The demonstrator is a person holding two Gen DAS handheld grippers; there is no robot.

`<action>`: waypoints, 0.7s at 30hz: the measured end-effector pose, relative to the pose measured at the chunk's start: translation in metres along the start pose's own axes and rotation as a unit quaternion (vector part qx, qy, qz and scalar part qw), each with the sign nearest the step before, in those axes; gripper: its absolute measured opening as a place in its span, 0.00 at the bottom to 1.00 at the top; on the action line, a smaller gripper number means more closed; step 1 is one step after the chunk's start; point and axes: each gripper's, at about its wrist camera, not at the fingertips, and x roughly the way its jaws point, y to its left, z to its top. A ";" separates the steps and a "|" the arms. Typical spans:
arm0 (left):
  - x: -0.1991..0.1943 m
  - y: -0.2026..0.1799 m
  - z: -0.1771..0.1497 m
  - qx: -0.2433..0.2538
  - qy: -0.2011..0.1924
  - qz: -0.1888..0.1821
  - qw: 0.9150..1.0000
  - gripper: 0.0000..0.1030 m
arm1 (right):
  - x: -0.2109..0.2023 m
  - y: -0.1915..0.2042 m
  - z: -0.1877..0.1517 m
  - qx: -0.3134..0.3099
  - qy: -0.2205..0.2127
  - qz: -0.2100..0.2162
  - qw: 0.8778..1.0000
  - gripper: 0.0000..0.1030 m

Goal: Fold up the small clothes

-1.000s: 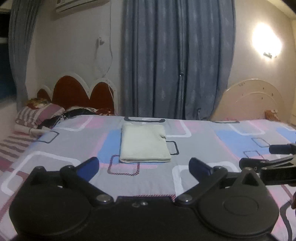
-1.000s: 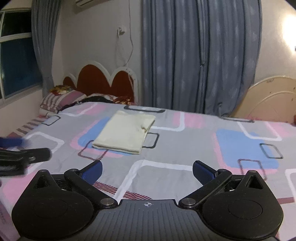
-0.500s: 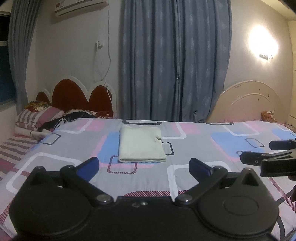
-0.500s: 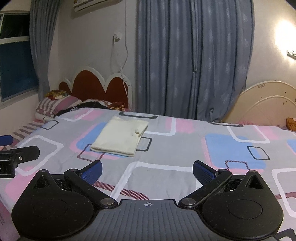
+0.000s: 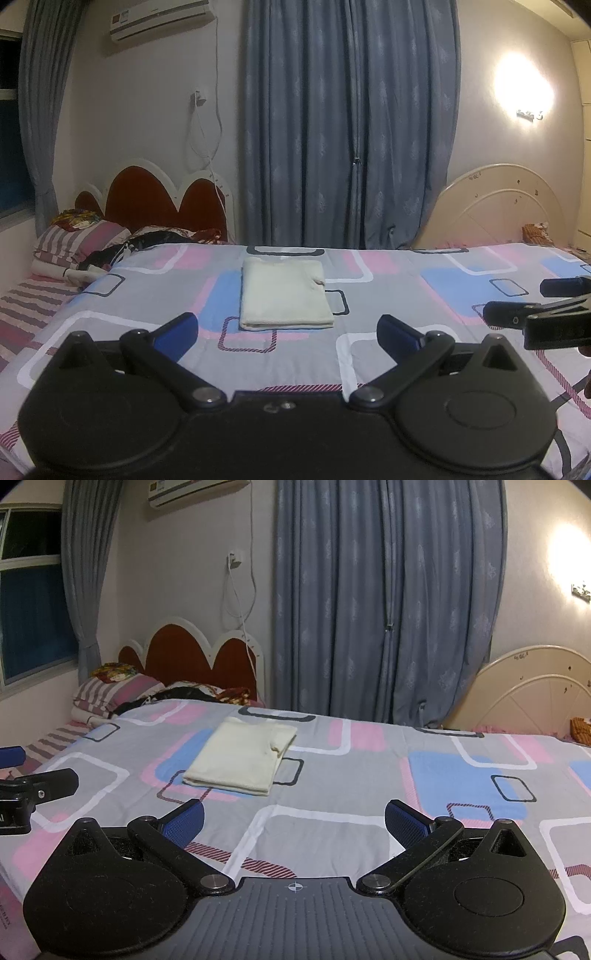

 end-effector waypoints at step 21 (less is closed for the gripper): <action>0.001 0.000 0.001 0.001 -0.001 -0.003 1.000 1.00 | -0.001 -0.006 0.000 -0.004 0.001 0.001 1.000 1.00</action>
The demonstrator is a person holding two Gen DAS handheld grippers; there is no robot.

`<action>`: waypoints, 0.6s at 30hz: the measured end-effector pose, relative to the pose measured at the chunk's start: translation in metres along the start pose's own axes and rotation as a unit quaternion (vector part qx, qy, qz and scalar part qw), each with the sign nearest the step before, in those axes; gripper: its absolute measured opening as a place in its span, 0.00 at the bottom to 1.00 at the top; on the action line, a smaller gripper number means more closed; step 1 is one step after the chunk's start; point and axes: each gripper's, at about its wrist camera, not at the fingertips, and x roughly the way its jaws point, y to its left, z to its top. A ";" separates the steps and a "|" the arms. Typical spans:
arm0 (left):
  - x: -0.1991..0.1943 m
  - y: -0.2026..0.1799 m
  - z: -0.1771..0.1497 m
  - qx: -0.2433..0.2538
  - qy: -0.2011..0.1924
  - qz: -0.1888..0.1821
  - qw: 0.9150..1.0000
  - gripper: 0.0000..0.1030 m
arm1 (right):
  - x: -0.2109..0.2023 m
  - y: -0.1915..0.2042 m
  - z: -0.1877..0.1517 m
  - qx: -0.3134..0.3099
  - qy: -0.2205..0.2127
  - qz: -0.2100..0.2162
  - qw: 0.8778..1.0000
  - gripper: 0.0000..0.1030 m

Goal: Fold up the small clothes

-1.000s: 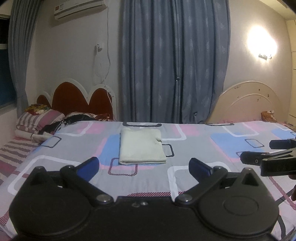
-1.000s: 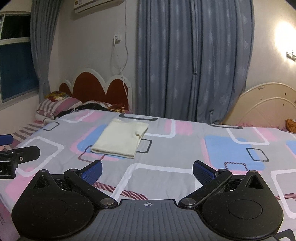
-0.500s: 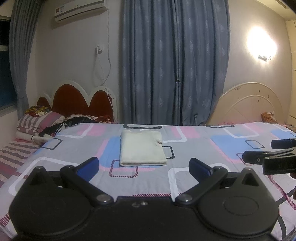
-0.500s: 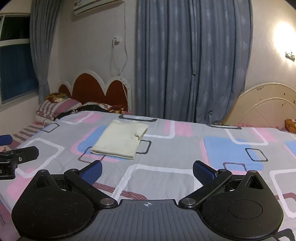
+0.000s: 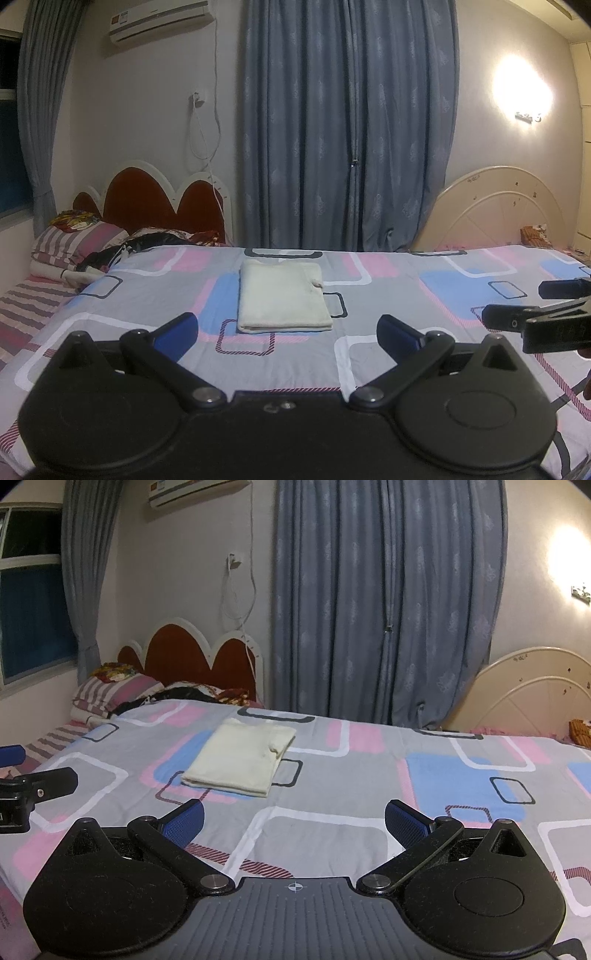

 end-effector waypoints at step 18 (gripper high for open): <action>-0.002 -0.002 0.003 0.000 -0.001 0.001 1.000 1.00 | -0.001 -0.004 0.003 0.000 -0.004 0.000 1.000 1.00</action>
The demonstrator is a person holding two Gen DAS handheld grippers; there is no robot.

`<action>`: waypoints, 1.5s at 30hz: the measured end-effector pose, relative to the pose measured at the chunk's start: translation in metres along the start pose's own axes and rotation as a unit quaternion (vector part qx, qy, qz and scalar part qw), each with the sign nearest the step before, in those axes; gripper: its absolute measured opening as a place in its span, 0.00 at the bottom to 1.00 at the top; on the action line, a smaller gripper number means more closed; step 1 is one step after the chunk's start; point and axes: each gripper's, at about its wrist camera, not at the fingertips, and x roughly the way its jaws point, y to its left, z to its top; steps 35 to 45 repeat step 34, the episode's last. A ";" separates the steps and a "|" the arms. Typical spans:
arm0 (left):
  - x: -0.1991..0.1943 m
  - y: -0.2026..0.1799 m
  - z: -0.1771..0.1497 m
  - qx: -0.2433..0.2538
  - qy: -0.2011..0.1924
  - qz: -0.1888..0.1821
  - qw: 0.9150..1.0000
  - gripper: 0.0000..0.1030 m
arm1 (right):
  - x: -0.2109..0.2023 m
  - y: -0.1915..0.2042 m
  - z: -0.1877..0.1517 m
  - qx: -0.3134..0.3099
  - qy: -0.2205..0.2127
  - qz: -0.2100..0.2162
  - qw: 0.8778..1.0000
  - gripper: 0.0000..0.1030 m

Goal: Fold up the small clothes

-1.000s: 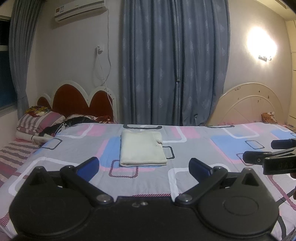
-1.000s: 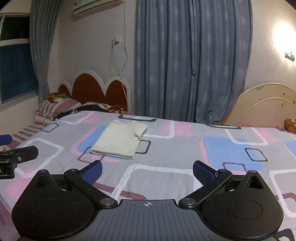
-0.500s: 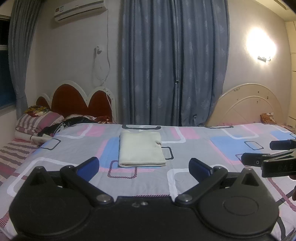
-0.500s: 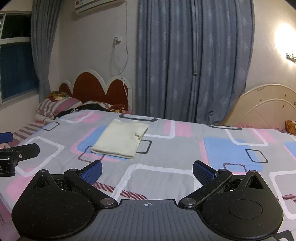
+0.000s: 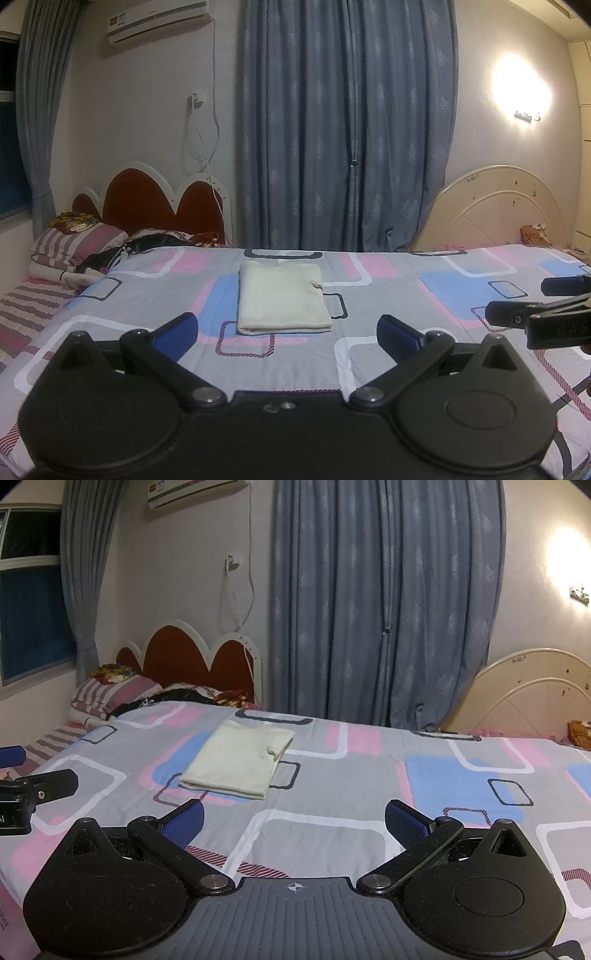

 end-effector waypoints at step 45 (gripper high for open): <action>0.002 0.011 -0.001 -0.003 0.002 0.006 1.000 1.00 | -0.002 -0.005 -0.004 -0.012 -0.001 0.011 1.000 1.00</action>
